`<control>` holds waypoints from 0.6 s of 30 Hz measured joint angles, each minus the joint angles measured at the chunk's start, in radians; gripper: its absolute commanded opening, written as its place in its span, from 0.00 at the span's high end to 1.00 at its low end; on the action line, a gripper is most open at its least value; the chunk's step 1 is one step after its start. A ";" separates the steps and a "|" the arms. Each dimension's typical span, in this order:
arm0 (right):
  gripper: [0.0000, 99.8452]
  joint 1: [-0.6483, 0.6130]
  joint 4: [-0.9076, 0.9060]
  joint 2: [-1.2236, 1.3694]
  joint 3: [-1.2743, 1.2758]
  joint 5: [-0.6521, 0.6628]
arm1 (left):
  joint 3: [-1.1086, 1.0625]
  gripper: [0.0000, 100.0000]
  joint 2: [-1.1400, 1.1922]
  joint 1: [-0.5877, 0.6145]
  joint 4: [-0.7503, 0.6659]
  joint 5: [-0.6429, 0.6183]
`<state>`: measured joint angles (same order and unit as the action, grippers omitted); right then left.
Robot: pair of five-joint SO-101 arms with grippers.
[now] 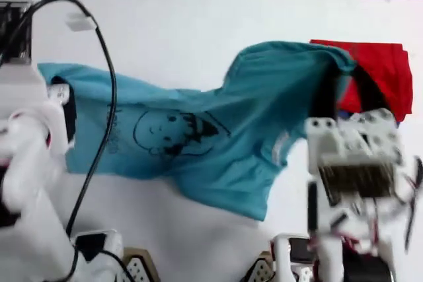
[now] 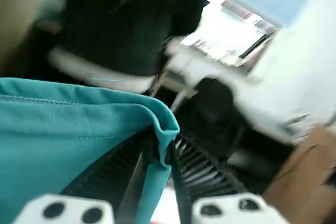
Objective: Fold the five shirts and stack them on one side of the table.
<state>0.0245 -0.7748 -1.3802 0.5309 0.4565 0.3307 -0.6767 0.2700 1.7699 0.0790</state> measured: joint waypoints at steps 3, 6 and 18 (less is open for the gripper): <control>0.98 0.055 0.015 -0.017 -0.097 0.000 | 0.011 0.97 -0.043 0.000 0.000 0.000; 0.98 0.074 0.015 -0.012 -0.184 0.000 | 0.017 0.97 -0.080 0.000 0.000 0.000; 0.98 0.078 0.018 0.124 -0.411 0.032 | 0.147 0.97 -0.158 0.000 0.000 0.000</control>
<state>0.1028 -0.7564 -1.2559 0.1197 0.4887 0.4780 -0.8347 0.2700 1.7699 0.0790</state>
